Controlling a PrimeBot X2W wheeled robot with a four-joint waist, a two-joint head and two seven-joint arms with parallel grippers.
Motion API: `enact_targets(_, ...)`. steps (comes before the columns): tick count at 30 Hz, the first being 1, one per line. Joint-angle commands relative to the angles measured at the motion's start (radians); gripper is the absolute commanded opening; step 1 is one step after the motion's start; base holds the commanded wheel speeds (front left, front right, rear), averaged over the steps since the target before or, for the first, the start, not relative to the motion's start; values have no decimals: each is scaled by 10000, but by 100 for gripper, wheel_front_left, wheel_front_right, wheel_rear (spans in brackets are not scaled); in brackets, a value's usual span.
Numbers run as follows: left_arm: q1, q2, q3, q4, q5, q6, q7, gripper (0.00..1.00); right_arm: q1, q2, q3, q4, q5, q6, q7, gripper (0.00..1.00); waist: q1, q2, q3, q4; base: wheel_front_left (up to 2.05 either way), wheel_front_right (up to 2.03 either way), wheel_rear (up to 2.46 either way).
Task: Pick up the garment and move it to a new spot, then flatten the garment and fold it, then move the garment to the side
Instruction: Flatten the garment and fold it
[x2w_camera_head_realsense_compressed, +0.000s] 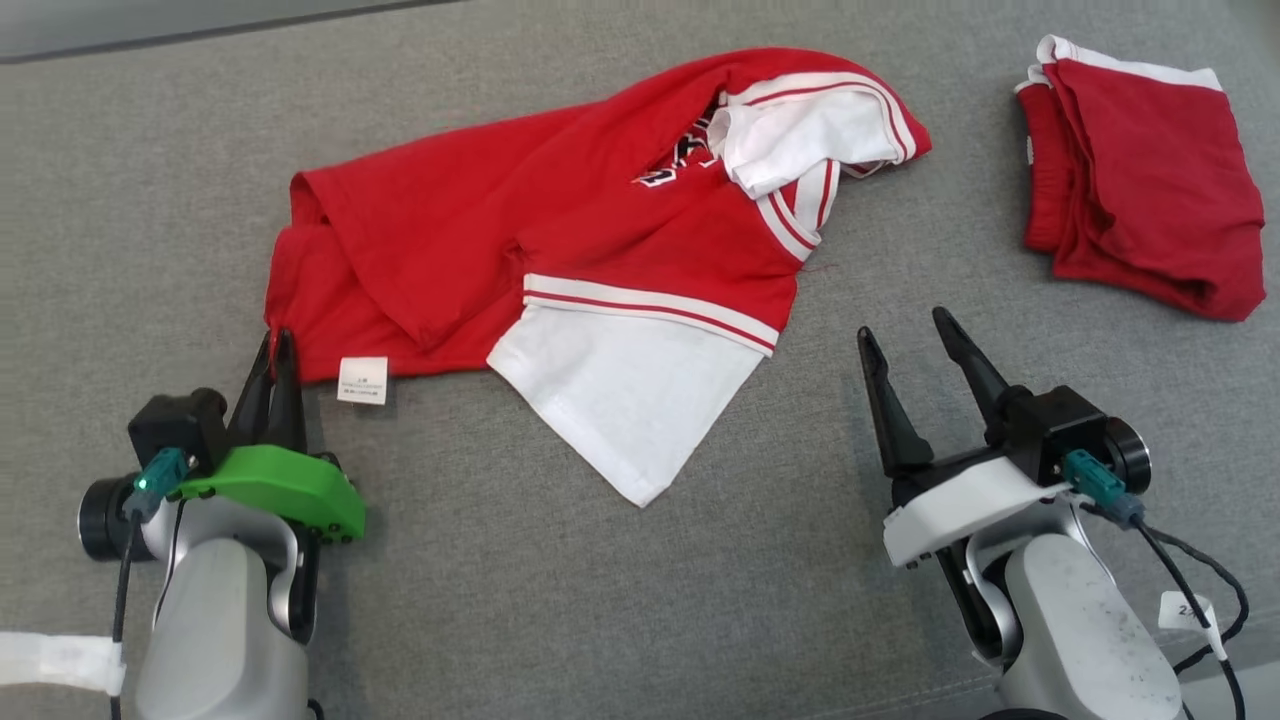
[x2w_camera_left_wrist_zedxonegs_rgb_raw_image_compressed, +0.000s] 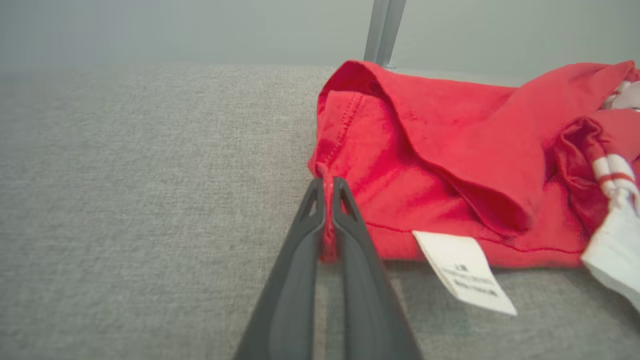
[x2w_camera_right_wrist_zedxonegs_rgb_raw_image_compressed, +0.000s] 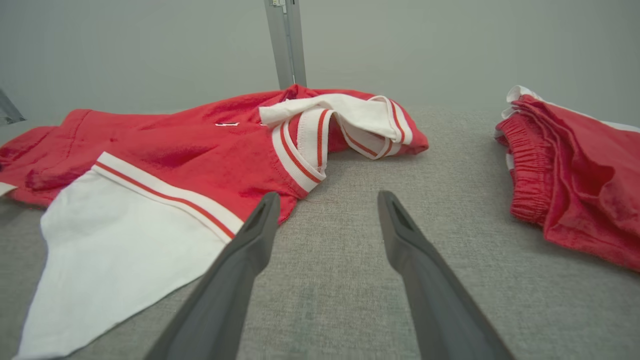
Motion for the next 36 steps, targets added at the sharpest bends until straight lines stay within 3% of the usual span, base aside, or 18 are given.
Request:
enact_targets(1,246,-10,91,-100,8,-25,4,0,142,-35,-1,55,43,-15,-23,100,0,0,-493,389,0,0,0)
enact_targets(11,2143,-151,375,-1158,207,-29,2,0,759,-33,215,627,368,-15,-23,100,0,0,-1670,1001,0,0,0)
enact_targets(12,2285,-151,437,-1193,234,-27,2,15,795,-35,234,656,372,-15,-23,100,0,0,-1736,1003,0,0,0)
enact_targets(13,2409,-144,525,-1212,273,33,2,46,813,-33,257,679,393,-15,-23,100,0,0,-1810,991,0,0,0)
enact_targets(14,2524,-148,622,-1236,293,124,2,100,848,-33,260,692,418,-15,-24,100,0,0,-1875,974,0,0,0)
enact_targets(20,3258,-178,1098,-1261,577,746,2,100,1100,-34,145,721,420,-15,-23,100,0,0,-2285,789,0,0,0)
enact_targets(24,3862,-209,1247,-1511,581,806,2,100,1377,-33,21,655,354,-15,-23,100,0,0,-2645,662,0,0,0)
enact_targets(36,5038,-238,-32,-2668,-118,1033,2,100,2001,-31,-29,385,255,-15,-23,100,0,0,-3217,541,0,0,0)
